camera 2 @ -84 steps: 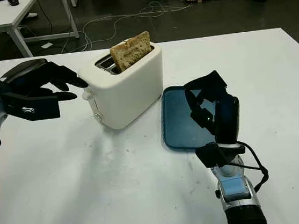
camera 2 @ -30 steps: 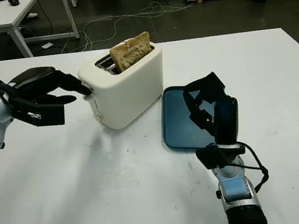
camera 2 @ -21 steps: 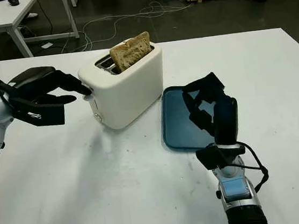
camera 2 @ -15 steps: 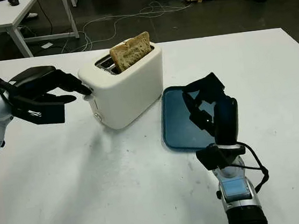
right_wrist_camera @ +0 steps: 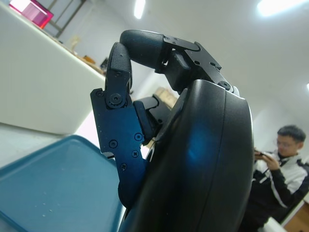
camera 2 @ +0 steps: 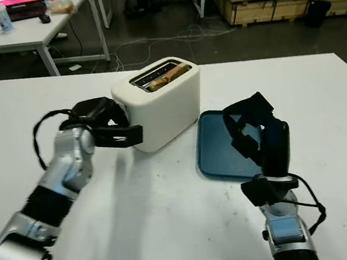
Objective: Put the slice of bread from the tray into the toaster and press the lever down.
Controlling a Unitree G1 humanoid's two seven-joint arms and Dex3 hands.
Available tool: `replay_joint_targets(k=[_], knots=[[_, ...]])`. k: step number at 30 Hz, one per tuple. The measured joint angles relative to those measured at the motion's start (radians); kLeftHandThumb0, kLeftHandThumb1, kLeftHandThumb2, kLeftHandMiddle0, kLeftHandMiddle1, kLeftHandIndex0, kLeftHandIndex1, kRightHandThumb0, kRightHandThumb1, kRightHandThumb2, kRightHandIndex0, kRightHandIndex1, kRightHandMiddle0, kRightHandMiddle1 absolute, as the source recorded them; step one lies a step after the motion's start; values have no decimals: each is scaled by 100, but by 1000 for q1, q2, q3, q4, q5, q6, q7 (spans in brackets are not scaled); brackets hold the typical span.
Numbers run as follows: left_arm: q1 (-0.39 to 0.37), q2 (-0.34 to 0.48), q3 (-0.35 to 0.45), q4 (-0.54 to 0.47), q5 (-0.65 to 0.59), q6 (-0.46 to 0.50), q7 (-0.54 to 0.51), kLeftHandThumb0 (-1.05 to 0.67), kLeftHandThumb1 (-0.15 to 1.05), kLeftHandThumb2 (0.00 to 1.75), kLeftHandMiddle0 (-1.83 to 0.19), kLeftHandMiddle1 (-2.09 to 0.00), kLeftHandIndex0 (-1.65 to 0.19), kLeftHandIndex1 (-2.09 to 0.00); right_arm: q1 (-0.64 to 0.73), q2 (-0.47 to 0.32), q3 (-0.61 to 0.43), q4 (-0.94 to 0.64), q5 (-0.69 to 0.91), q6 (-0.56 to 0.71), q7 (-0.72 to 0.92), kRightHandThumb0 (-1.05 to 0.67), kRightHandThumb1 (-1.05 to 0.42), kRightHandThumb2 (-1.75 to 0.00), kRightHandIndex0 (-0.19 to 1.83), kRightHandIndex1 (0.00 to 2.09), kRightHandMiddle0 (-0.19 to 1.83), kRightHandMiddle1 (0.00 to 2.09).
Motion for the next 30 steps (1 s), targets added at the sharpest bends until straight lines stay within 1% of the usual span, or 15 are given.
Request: replay_joint_targets(k=[3,7,8,10,13,16,19,21,22,23,24,25,26,28,30], knots=[[-8,-5,-15,5,7,13,0,-29,92,45,-79,-33,-83,-2,0,-9,-5,2,6,0,11,-33,-92,-38,87,175,70,136],[1,-7,-28,-18,7,39,0,-27,92,42,-81,-34,-84,-3,0,-9,-5,2,8,0,19,-33,-92,-39,88,175,68,143],[6,-6,-29,-31,7,49,0,-27,92,42,-80,-33,-84,-2,0,-9,-5,2,9,-1,20,-33,-92,-39,89,175,65,153],[24,-5,-31,-71,10,72,-1,-25,92,42,-81,-33,-85,-3,0,-9,-4,2,12,-3,24,-33,-92,-39,90,175,61,164],[66,8,-36,-157,12,101,-3,-24,92,40,-85,-36,-88,-4,0,-8,-1,2,22,-7,28,-32,-92,-39,90,175,59,171],[113,36,-35,-262,12,111,-22,-22,92,42,-86,-38,-88,-4,0,-6,0,1,27,-9,30,-33,-92,-39,91,175,60,169],[182,79,-34,-393,2,111,-87,-21,92,42,-81,-38,-77,0,0,-4,3,1,29,-9,31,-32,-92,-39,91,175,62,162],[251,103,-18,-486,-38,109,-97,-22,92,41,-93,-47,-78,-2,1,-2,4,0,30,-9,34,-33,-92,-38,90,175,66,147],[296,108,1,-530,-70,100,-84,-23,91,42,-98,-68,-80,-3,1,-1,5,-1,30,-9,35,-34,-92,-38,89,175,69,138],[341,109,24,-563,-101,80,-54,-21,89,42,-91,-126,-81,-3,1,-1,7,-2,30,-9,35,-34,-92,-38,88,175,71,129],[383,107,49,-583,-132,49,-7,-20,88,41,-89,-150,-82,-3,1,-1,8,-2,30,-9,35,-34,-92,-38,87,175,73,125],[419,100,78,-593,-172,16,46,-20,90,36,-87,-162,-81,-2,1,0,8,-2,30,-9,36,-34,-92,-37,87,175,74,125],[452,89,109,-600,-214,-21,100,-20,91,36,-85,-168,-80,-2,1,0,7,-2,30,-9,36,-34,-92,-37,87,175,75,127],[508,56,166,-601,-302,-109,203,-24,92,40,-81,-173,-78,0,1,0,7,-2,30,-9,35,-35,-92,-37,86,175,73,129],[546,17,215,-601,-378,-210,292,-29,92,50,-87,-174,-76,0,1,0,8,-2,30,-9,35,-35,-92,-37,86,175,71,138]])
